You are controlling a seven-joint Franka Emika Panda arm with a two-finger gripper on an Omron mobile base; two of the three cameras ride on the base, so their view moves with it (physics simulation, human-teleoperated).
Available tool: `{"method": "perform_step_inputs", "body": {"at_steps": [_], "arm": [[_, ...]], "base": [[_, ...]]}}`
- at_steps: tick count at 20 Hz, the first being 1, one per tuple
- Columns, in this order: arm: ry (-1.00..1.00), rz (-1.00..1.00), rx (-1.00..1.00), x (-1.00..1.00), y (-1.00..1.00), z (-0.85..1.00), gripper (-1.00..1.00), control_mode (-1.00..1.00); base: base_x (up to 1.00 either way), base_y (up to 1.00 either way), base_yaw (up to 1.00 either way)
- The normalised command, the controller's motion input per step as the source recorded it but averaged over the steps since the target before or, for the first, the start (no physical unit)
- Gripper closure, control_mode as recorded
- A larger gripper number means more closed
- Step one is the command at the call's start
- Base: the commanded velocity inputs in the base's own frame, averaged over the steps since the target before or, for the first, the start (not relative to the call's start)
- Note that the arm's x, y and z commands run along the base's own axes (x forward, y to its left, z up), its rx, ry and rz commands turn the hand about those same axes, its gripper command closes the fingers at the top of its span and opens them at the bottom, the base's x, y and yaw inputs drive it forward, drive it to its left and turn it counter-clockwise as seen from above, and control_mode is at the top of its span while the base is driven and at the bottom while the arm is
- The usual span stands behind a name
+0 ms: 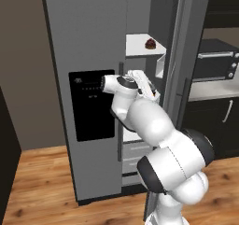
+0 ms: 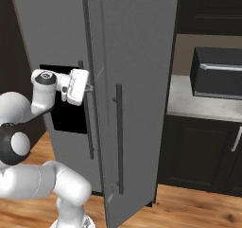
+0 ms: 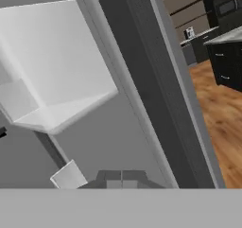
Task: Take the cake and donut from the fridge and place them on the empty tray on the dining counter.
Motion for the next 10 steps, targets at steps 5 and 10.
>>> {"method": "perform_step_inputs", "body": {"at_steps": [5,10], "arm": [[-0.12,-0.18,-0.07,0.0,-0.06,-0.46,1.0,-1.0],[-0.14,-0.13,-0.13,0.0,0.0,-0.46,1.0,-1.0]], "base": [[0.0,0.0,0.0],[0.0,0.0,0.0]]}}
